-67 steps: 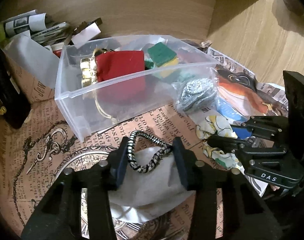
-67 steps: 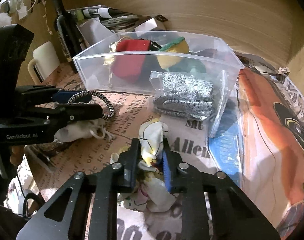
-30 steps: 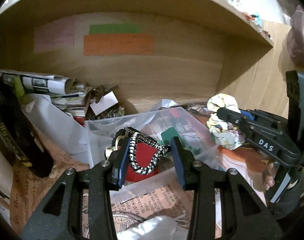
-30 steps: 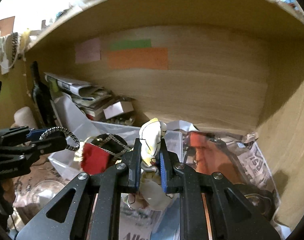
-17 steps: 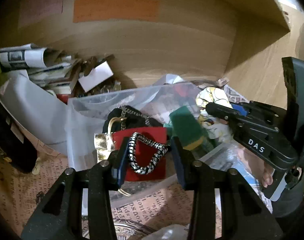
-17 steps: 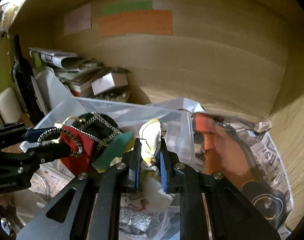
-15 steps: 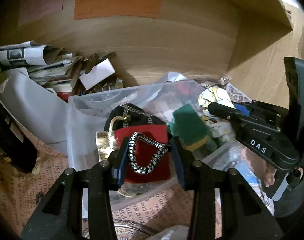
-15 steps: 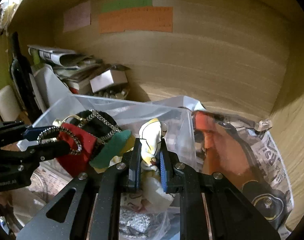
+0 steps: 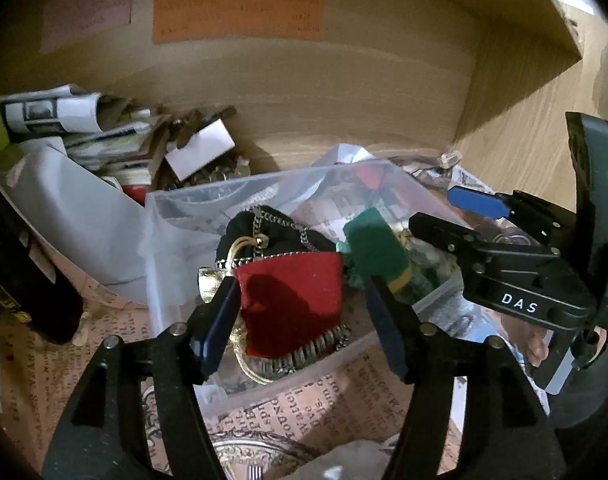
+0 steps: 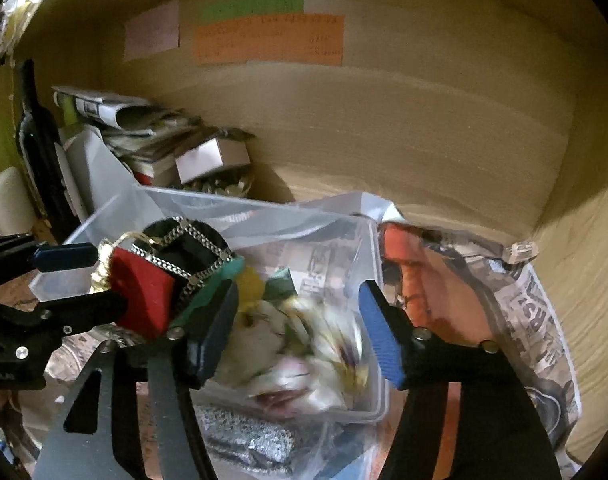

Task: Organize soft objects
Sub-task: 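Carry the cord and floral cloth into the clear box while both tools open, then grasp the white cloth bag with the left tool while the right tool grasps the bagged grey glove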

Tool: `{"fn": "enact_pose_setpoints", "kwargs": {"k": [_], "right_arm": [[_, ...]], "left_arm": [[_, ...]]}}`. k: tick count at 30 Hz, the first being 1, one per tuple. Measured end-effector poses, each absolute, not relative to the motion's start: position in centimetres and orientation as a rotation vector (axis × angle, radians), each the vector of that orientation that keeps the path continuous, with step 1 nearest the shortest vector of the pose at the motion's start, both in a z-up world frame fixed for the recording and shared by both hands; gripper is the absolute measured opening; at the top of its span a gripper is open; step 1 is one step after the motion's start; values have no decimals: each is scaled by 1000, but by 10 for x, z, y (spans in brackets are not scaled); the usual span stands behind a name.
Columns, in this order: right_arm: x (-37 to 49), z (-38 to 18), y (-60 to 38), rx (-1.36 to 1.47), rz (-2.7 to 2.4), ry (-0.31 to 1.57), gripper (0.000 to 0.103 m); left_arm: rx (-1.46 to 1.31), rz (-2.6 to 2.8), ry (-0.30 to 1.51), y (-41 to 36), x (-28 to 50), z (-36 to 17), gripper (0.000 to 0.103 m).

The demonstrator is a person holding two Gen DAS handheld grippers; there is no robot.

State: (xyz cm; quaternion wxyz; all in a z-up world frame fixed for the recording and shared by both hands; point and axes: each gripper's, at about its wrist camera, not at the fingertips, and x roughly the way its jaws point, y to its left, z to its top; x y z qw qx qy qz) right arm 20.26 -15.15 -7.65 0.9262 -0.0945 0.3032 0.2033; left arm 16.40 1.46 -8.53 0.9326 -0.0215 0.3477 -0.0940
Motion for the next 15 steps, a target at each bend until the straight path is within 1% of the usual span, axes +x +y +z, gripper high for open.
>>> {"fn": "enact_pose_setpoints", "kwargs": {"k": [3,8,9,11,12,15], "right_arm": [[195,-67,-155,-175,423,597,65],[176,-48,-164,-141,439,544,72],[171,-45,-166,-137,443,532,75],[162,-39,-169,-130,450,515,80],[157,-36,-171,-126,455,505,82],[141,-33,-175,-126,462,483,83]], "left_arm": [[-40,-182,670,17,152,-73,71],[-33,-163,605,21,127,-52,84],[-31,-161,599,22,122,-50,86],[-29,-154,591,23,112,-48,94],[-26,-148,588,23,108,-48,95],[-23,-135,596,22,95,-52,98]]}}
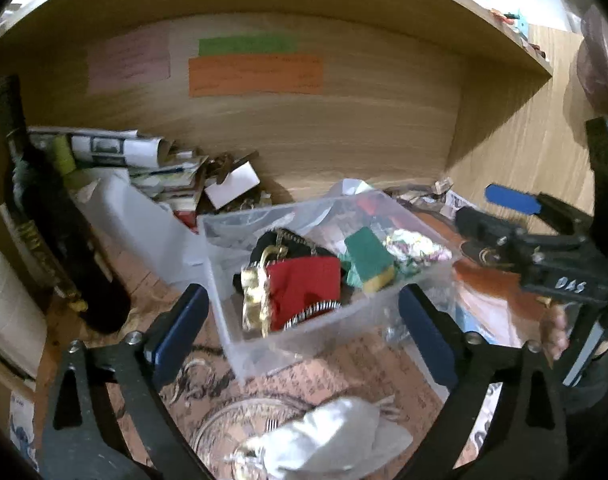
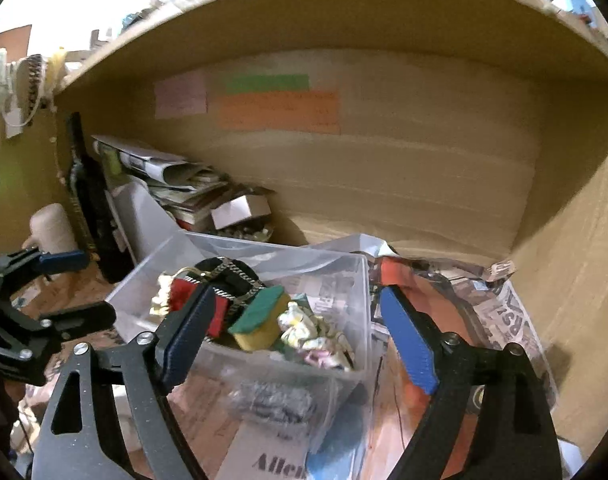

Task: Organize soft objects
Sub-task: 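Grasp the white cloth bag with the left tool while the right tool grasps the bagged grey glove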

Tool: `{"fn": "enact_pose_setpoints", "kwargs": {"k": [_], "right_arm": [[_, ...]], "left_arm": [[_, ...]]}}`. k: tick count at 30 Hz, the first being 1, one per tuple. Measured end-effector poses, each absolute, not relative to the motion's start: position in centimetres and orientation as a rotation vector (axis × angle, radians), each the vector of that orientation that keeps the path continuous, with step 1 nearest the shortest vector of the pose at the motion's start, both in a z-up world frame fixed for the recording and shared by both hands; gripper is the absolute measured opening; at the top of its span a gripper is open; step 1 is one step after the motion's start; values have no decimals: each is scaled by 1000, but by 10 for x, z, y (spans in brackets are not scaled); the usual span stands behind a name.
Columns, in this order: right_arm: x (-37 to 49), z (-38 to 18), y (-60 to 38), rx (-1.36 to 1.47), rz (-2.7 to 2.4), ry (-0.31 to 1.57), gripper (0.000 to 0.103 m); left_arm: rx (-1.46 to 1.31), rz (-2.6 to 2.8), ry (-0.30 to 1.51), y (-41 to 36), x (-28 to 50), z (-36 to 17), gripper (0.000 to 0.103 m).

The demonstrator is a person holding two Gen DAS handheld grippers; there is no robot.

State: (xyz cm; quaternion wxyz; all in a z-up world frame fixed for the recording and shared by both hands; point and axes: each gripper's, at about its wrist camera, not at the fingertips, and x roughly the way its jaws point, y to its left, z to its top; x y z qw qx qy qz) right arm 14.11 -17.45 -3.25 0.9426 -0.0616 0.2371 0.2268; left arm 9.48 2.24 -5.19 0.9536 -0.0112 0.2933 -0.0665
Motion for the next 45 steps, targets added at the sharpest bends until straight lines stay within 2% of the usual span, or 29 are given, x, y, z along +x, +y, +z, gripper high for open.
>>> {"fn": "enact_pose_setpoints", "kwargs": {"k": [7,15,28,34,37,39,41,45], "right_arm": [[116,-42,-178,-133,477,499,84],[108,-76,-180,-109,475,608,84],[144,-124,-176,-40,486,814,84],[151,-132,-169,-53,486,838,81],[151,-134,-166,-60,495,851,63],[150,-134,-166,-61,496,846,57],[149,-134,-165,-71,499,841,52],[145,-131,-166,-81,512,828,37]], "left_arm": [[-34,-142,669,22,79,-77,99],[-52,-155,769,18,68,-114,99],[-138,-183,838,22,68,-154,98],[-148,-196,814,20,64,-154,77],[-139,-205,808,18,64,-153,65],[-132,-196,803,18,64,-151,56],[-135,-195,801,21,65,-148,41],[-138,-190,790,26,65,-140,27]]}}
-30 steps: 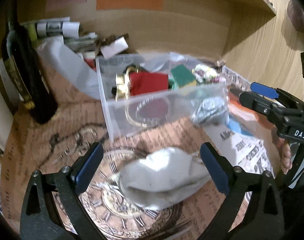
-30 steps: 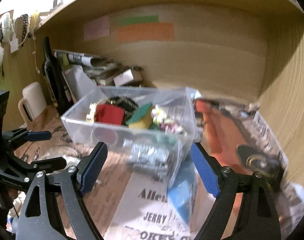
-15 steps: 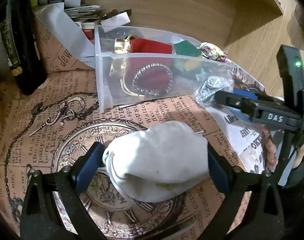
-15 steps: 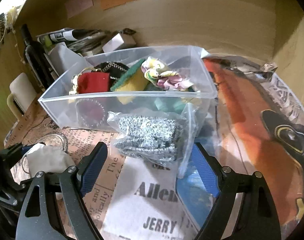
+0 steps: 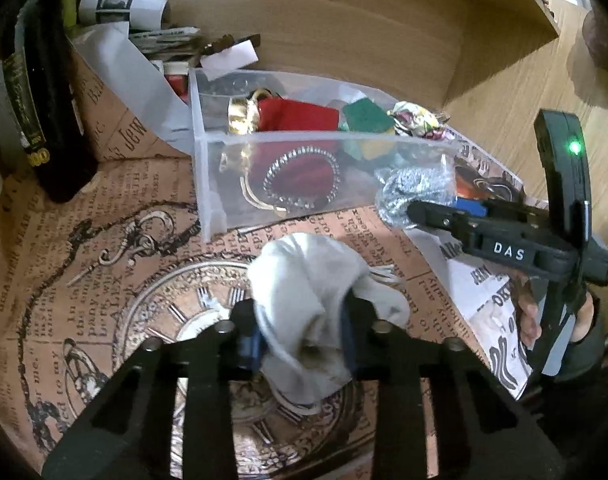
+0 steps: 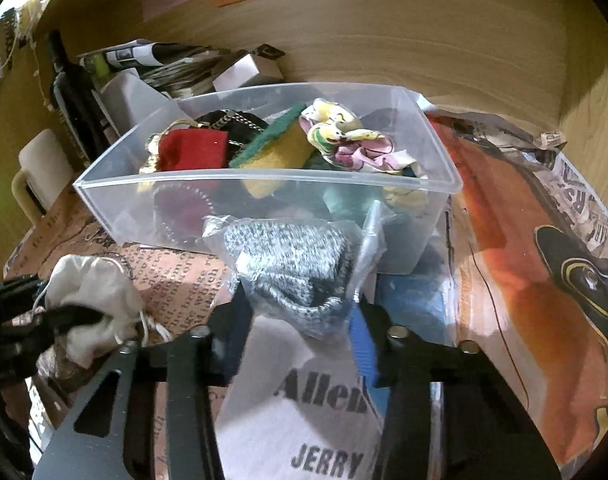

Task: Organize soft objects
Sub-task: 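Grasp the white cloth bag with the left tool while the right tool grasps the bagged grey glove, then lower the white bag and bagged glove into the clear box while both tools release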

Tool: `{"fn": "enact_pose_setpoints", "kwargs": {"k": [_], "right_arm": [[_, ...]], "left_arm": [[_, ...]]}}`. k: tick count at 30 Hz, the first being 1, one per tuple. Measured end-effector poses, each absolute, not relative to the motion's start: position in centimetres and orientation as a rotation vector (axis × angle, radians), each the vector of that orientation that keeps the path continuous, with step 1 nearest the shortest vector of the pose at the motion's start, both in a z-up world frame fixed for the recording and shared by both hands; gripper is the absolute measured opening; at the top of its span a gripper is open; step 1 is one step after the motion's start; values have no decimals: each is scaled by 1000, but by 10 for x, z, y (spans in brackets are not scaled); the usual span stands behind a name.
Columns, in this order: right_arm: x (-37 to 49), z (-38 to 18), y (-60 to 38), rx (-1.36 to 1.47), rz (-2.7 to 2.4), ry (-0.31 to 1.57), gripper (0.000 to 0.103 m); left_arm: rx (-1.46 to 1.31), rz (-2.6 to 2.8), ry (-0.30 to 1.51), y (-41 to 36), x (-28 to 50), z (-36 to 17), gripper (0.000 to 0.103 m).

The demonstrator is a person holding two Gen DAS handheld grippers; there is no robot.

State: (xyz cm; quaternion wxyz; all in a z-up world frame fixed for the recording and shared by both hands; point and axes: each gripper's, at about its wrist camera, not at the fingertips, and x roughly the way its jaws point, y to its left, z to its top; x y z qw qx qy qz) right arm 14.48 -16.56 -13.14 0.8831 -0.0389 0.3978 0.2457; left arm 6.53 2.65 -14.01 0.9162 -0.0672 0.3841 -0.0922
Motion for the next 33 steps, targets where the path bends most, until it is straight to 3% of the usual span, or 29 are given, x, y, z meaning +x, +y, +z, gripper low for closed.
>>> {"fn": "enact_pose_setpoints", "kwargs": {"k": [3,22,33], "right_arm": [[141,-129,-168,-74,521,820,33],[108,-55,-161,-77,593,589,33],[140,-35,-151,-47,573,531,33]], "left_arm": [[-132,-172,769,29,64,-133,24],[-128,-140,492,42,66,-45,23],[-146,-107,494,45,112,-39,23]]}}
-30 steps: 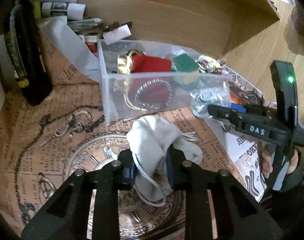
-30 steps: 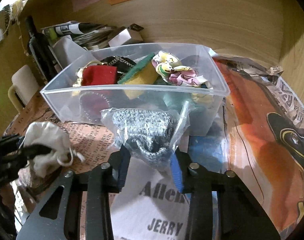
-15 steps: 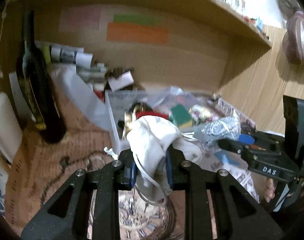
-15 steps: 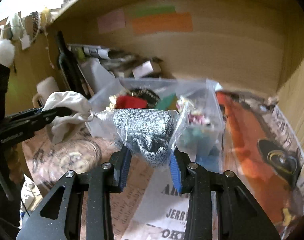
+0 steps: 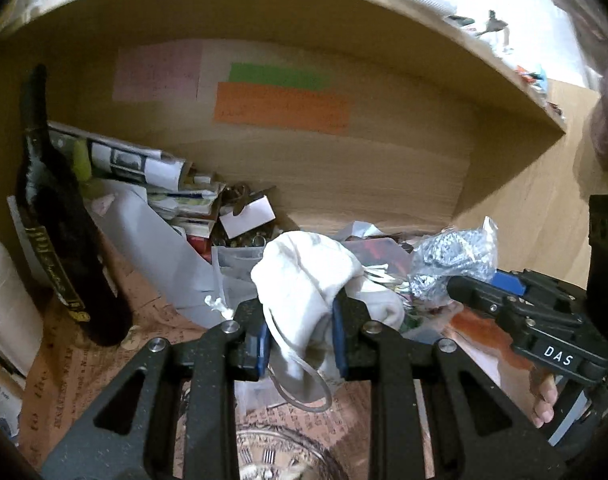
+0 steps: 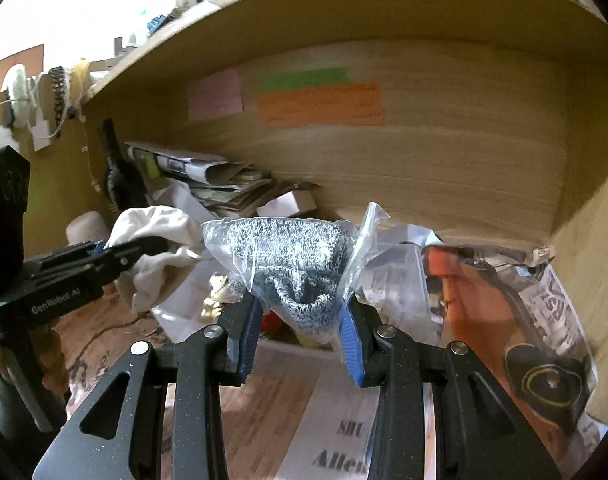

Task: Organize soft objects
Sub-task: 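Lower the white bag and bagged glove into the clear box while both tools release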

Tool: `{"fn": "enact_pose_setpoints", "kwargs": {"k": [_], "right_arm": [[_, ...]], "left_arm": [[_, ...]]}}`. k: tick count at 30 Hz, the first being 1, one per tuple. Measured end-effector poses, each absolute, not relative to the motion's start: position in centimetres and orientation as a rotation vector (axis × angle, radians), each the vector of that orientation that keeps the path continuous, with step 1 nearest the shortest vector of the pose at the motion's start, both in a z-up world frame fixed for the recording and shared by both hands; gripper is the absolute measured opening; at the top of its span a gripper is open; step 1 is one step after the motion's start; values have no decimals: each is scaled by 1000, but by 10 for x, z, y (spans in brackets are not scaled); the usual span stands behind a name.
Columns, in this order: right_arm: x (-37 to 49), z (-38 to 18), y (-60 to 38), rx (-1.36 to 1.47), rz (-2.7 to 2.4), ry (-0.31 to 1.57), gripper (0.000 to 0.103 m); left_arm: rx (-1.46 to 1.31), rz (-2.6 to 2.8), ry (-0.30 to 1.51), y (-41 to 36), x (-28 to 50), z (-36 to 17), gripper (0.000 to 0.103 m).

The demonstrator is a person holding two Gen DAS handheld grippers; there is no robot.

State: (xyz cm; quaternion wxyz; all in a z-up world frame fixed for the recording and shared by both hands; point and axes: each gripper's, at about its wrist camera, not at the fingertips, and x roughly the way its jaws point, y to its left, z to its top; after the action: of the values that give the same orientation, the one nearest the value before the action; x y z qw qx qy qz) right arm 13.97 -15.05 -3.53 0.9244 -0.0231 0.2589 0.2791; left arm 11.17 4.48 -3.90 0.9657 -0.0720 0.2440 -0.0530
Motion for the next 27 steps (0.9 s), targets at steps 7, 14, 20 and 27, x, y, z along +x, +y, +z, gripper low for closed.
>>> {"fn": "enact_pose_setpoints", "kwargs": {"k": [7,14,20,27], "right_arm": [[165,-60,-140,-81,559,618,33],[175,-80,-133,-121,560,686,33],[177,-85,-130,-149,559,696,36],[169,-78,-130,-159,548,664,54]], "left_arm": [[-129,-103,593,38,149,-65,23],[-109,-123,670,29,168,-90,25],[-61,-110,705,18,176,-101,33],[-88,-101,678,25,164,-91,56]]}}
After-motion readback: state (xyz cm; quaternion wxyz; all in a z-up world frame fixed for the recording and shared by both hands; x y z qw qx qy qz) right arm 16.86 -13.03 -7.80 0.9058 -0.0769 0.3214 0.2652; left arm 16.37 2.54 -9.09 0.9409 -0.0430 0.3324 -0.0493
